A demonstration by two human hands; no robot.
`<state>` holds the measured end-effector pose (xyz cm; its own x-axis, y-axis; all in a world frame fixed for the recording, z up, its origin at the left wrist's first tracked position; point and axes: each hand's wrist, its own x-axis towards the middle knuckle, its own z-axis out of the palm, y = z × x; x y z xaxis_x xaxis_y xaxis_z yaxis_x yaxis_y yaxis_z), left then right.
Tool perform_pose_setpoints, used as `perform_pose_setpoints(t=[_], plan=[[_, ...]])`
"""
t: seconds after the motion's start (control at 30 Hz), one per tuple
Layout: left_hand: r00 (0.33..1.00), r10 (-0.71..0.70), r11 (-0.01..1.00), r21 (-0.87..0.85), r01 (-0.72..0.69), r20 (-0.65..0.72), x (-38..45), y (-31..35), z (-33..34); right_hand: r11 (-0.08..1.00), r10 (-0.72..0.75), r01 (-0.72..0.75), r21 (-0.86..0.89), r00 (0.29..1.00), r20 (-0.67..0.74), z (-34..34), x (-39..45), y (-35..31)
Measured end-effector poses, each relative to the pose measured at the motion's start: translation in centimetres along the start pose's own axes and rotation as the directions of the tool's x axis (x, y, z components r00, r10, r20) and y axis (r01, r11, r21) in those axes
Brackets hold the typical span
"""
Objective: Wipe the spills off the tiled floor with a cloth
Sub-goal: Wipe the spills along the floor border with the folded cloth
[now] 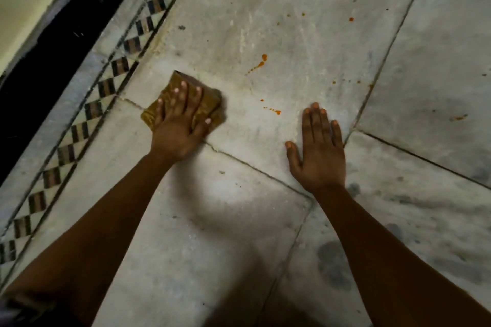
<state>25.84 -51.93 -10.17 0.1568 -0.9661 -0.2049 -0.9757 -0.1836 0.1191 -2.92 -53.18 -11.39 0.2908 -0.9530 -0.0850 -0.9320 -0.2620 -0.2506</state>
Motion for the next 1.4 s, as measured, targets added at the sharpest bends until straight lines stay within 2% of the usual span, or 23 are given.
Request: perform_pose_setpoints(t=[0.1,0.17,0.3,0.37,0.43,0.53,0.6,0.67,0.73,0.83,0.9,0.97,1.03,1.1,1.2,1.27,1.4], plan=[[0.988,-0.150,0.988,-0.035,0.149,-0.039,4.5,2.0,-0.4,1.000,-0.008,0.008,-0.002,1.000,-0.004,0.1,0.0,0.1],[0.989,-0.145,0.989,-0.047,0.143,-0.042,6.7,4.6,-0.3,1.000,-0.009,0.009,-0.002,1.000,-0.009,0.2,0.0,0.1],[0.997,0.064,0.997,-0.028,-0.066,-0.045,5.2,7.8,0.5,1.000,-0.016,0.016,0.006,1.000,-0.016,0.1,0.0,0.1],[0.980,0.189,0.982,0.022,-0.188,-0.058,1.9,7.5,0.9,1.000,-0.016,0.016,0.020,1.000,-0.016,0.1,-0.1,0.2],[0.970,0.237,0.971,0.038,-0.235,-0.056,-0.6,6.0,1.1,0.999,-0.021,0.022,0.032,0.999,-0.034,0.2,-0.1,0.3],[0.992,0.118,0.993,-0.010,-0.119,-0.054,0.1,3.8,0.7,0.998,-0.026,0.029,0.052,0.998,-0.062,0.5,-0.1,0.3],[0.997,0.002,0.999,-0.033,-0.004,-0.071,3.3,4.2,0.3,0.998,-0.031,0.036,0.058,0.996,-0.083,0.6,0.0,0.3],[0.996,-0.045,0.998,-0.047,0.041,-0.073,7.2,6.0,-0.2,0.998,-0.035,0.039,0.048,0.995,-0.092,0.7,-0.1,0.5],[0.999,0.000,0.998,-0.056,-0.003,-0.039,10.1,8.6,-0.6,0.998,-0.038,0.043,0.048,0.994,-0.100,0.7,-0.1,0.5],[0.985,0.168,0.986,-0.017,-0.168,-0.030,9.6,12.3,-0.3,0.998,-0.048,0.051,0.039,0.996,-0.075,0.4,-0.1,0.5],[0.956,0.290,0.957,0.033,-0.289,-0.043,6.6,12.3,0.3,0.996,-0.088,0.089,0.024,0.995,-0.046,0.1,-0.2,0.9],[0.938,0.345,0.938,0.047,-0.344,-0.027,3.4,9.8,0.8,0.993,-0.118,0.117,-0.019,0.992,-0.045,-0.4,-0.5,2.2],[0.953,0.304,0.952,0.033,-0.303,-0.014,2.1,7.0,0.6,0.995,-0.070,0.064,-0.072,0.993,-0.090,-1.2,-0.8,4.5],[0.979,0.202,0.979,0.023,-0.201,-0.013,3.8,5.8,0.2,0.993,0.021,-0.038,-0.116,0.989,-0.144,-2.0,-0.9,6.9],[0.996,0.088,0.996,-0.006,-0.088,0.022,8.1,7.6,-0.7,0.983,0.146,-0.162,-0.086,0.976,-0.160,-2.4,-0.2,9.0],[0.994,0.092,0.996,-0.019,-0.092,0.054,10.1,9.8,-1.0,0.978,0.195,-0.202,-0.042,0.971,-0.138,-2.1,0.5,9.0],[0.975,0.219,0.975,-0.041,-0.218,0.024,8.1,11.8,0.2,0.972,0.230,-0.236,-0.018,0.962,-0.149,-1.2,1.0,8.6]])
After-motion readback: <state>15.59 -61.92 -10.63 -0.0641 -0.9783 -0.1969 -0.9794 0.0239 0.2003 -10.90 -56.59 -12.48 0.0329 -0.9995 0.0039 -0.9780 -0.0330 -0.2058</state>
